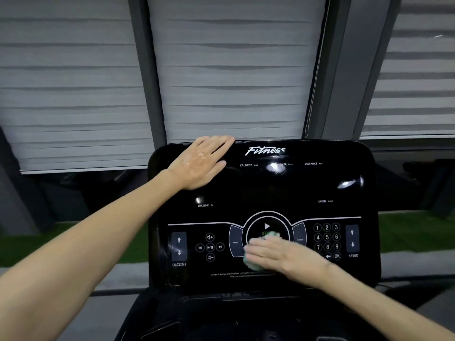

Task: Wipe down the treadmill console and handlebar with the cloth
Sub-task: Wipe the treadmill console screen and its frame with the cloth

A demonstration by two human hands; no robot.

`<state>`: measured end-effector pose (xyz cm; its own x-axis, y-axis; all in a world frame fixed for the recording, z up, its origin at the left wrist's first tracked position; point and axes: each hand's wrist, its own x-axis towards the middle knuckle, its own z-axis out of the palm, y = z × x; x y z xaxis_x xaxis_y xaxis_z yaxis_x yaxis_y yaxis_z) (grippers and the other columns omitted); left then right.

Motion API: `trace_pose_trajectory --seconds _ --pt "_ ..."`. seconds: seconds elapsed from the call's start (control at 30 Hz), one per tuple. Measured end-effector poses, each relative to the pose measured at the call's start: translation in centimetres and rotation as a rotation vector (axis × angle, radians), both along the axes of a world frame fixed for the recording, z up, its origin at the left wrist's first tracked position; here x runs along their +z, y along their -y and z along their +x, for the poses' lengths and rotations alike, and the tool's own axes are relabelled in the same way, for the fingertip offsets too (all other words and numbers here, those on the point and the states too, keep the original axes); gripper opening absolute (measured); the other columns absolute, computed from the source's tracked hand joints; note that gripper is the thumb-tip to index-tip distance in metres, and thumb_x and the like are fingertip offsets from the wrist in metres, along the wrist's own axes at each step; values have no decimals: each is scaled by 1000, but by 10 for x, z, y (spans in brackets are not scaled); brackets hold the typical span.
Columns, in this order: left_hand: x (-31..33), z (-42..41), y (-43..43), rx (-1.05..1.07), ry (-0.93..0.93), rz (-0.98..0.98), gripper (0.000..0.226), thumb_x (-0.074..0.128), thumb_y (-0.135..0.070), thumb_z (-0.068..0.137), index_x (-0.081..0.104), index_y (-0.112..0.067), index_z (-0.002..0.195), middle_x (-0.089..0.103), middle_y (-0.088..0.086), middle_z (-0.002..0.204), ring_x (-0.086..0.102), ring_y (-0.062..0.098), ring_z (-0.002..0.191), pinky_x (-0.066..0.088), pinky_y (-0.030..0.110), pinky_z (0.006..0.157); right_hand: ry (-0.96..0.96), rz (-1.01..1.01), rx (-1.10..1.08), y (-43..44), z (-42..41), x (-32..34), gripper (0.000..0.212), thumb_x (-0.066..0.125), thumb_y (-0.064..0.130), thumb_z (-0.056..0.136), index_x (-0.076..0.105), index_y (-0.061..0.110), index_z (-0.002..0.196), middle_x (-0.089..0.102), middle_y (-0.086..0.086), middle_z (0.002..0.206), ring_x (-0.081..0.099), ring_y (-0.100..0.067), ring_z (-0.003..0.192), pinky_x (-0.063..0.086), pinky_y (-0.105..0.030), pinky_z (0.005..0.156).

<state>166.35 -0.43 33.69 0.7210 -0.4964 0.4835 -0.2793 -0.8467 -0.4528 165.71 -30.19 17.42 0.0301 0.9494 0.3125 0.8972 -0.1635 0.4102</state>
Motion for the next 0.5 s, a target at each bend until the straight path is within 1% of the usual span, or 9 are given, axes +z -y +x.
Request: trace_pose_trajectory --seconds 0.03,0.07,0.1,0.2,0.27,0.33,0.4,0.43,0.5 --pt "1 -1 -1 2 -16 5 60 23 -36 100 25 -5 151 34 8 154 34 23 138 25 37 114 -10 46 4 -2 9 18 41 27 8 102 48 9 137 50 -8 142 40 -22 134 15 -29 118" --pt "2 -2 -2 10 -31 7 61 21 -38 100 22 -6 152 30 8 156 30 23 142 24 37 116 -1 135 -19 -7 19 36 40 23 8 103 48 8 135 53 -12 139 41 -24 132 19 -31 116" --pt "1 -3 -4 23 -40 4 62 18 -40 100 19 -8 153 25 6 159 26 22 145 22 38 117 8 240 -85 -13 30 52 40 25 4 100 45 9 135 53 -15 138 39 -28 132 22 -36 114" --pt "0 -12 -18 75 -21 -8 62 17 -40 101 16 -10 155 18 4 162 18 21 148 20 39 118 -27 584 -346 -41 48 79 60 51 -13 85 42 12 138 50 -15 142 41 -36 134 38 -50 107" --pt "-3 -21 -32 102 12 -9 60 19 -37 101 18 -9 154 19 5 161 21 22 147 21 40 117 -71 724 -409 -64 41 79 61 60 -13 84 44 10 139 50 -16 142 42 -37 134 43 -51 104" --pt "-8 -28 -43 105 33 -13 58 22 -34 101 21 -10 154 22 5 161 26 23 146 21 39 116 -75 678 -349 -81 26 56 54 48 -16 87 48 3 137 50 -19 140 42 -40 133 40 -53 105" --pt "-17 -34 -48 103 44 -37 56 24 -31 102 24 -9 153 23 6 160 27 23 145 21 39 117 -25 495 -222 -82 4 19 52 27 -15 89 51 -1 133 52 -22 136 45 -41 129 36 -55 105" --pt "-21 -36 -50 106 53 -55 55 24 -30 102 25 -8 152 23 6 160 26 23 146 21 39 118 -8 381 -144 -76 -7 1 53 21 -12 92 52 -1 133 51 -21 138 41 -39 131 31 -52 110" --pt "-28 -38 -54 128 88 -123 54 25 -28 103 26 -7 152 25 8 160 26 23 146 21 39 118 52 155 -49 -63 -23 -21 50 28 -2 93 52 5 136 48 -12 143 34 -31 138 15 -42 119"
